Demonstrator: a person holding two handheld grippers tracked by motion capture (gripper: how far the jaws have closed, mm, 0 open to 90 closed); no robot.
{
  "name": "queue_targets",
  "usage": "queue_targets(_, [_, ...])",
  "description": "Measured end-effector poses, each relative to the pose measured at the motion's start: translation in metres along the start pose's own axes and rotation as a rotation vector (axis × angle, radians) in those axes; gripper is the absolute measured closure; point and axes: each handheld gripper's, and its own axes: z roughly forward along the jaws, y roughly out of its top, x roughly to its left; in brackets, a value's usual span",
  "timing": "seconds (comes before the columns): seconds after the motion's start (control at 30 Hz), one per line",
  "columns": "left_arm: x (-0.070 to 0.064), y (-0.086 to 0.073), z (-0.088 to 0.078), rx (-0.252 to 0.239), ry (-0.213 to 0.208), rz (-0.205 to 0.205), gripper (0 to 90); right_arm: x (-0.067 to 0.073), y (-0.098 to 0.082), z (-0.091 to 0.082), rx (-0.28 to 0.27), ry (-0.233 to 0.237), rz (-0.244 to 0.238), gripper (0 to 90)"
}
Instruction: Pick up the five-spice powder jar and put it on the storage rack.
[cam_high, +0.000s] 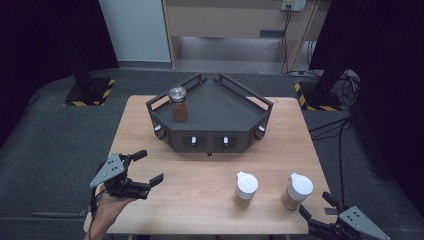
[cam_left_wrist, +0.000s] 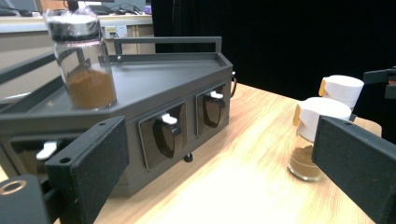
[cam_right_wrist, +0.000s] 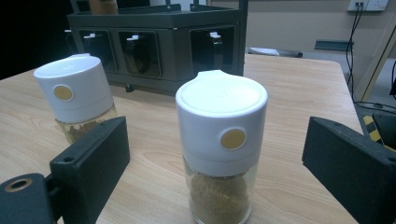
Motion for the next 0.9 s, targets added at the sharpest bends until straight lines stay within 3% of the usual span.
queue_targets(0.33, [-0.004,-0.038,-0.011,-0.025,0.028,-0.074,3.4,0.0,0.0,0.0,0.0,0.001,0.0,7.5])
queue_targets(0.53, [-0.003,-0.056,-0.016,-0.021,0.027,-0.095,3.3,0.0,0.0,0.0,0.002,0.001,-0.002,7.5])
queue_targets(0.9, [0.002,-0.072,-0.022,-0.016,0.03,-0.117,3.3,0.0,0.0,0.001,0.003,0.0,-0.004,7.4])
